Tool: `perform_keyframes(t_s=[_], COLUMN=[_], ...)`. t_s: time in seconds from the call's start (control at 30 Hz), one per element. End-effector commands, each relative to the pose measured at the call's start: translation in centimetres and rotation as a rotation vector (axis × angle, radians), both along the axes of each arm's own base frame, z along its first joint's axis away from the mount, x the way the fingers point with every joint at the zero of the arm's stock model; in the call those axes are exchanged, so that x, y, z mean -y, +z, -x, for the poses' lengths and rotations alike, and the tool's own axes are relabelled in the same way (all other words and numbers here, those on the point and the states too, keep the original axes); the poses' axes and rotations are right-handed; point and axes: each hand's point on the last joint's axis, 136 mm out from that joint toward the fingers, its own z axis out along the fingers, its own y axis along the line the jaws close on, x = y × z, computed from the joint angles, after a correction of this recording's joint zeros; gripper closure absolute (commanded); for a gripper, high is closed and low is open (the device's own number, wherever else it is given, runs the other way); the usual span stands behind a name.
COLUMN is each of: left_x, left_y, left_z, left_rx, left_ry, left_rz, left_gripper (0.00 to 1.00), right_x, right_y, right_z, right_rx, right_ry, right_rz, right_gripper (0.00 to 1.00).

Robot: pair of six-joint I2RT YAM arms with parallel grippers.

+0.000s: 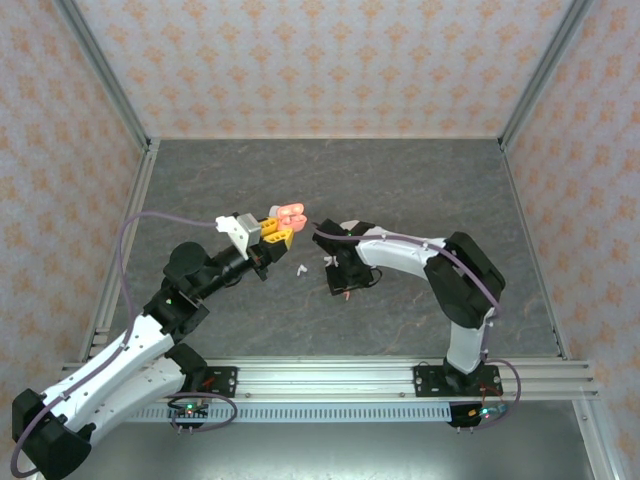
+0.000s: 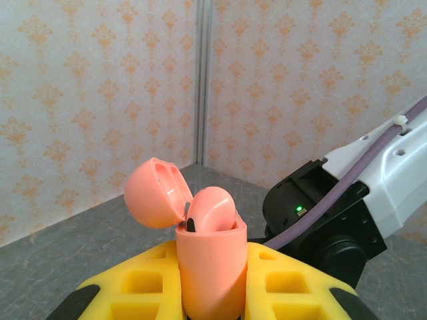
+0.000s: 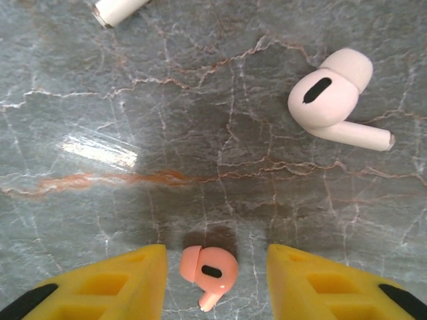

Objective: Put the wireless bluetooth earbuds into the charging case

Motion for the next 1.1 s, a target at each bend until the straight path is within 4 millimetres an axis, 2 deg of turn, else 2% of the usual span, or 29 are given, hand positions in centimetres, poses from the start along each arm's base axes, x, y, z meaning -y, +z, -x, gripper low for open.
perform_keyframes(t_s=[0.0,0.3,0.47,0.67,0.83,0.93,1.07], left_x=[-0.3,-0.3,-0.3,-0.2,0.0,0.4,1.1], left_y=[1.6,1.5,1.5,1.3,1.3,1.5,1.8], left_z=[0.3,0.3,0.3,0.2,0.0,-0.1,-0.5], left_rx=[0.032,0.029,0.027,0.018,0.01,0.01,0.001], left_ry=[0.01,0.012,0.012,0.01,0.002,-0.012,-0.037], left_rz=[0.019,0.016,0.018,0.017,0.029,0.041,0.05], left_gripper=[1.0,1.0,1.0,1.0,1.0,1.0,1.0], right_x=[0.0,-0.1,0.2,0.6,0.6,0.5,0.3], right_y=[-0.1,-0.8,-0.1,1.7,6.0,10.2,17.3], right_z=[-0.7,-0.6,-0.3,-0.3,-1.7,-2.9,-4.4], right_rx=[0.023,0.008,0.013,0.058,0.195,0.309,0.467], right_ry=[0.011,0.014,0.02,0.022,0.032,0.027,-0.003], right_rz=[0.021,0.022,0.021,-0.003,-0.061,-0.142,-0.309], right_gripper=[0.58,0.68,0.74,0.74,0.74,0.74,0.74])
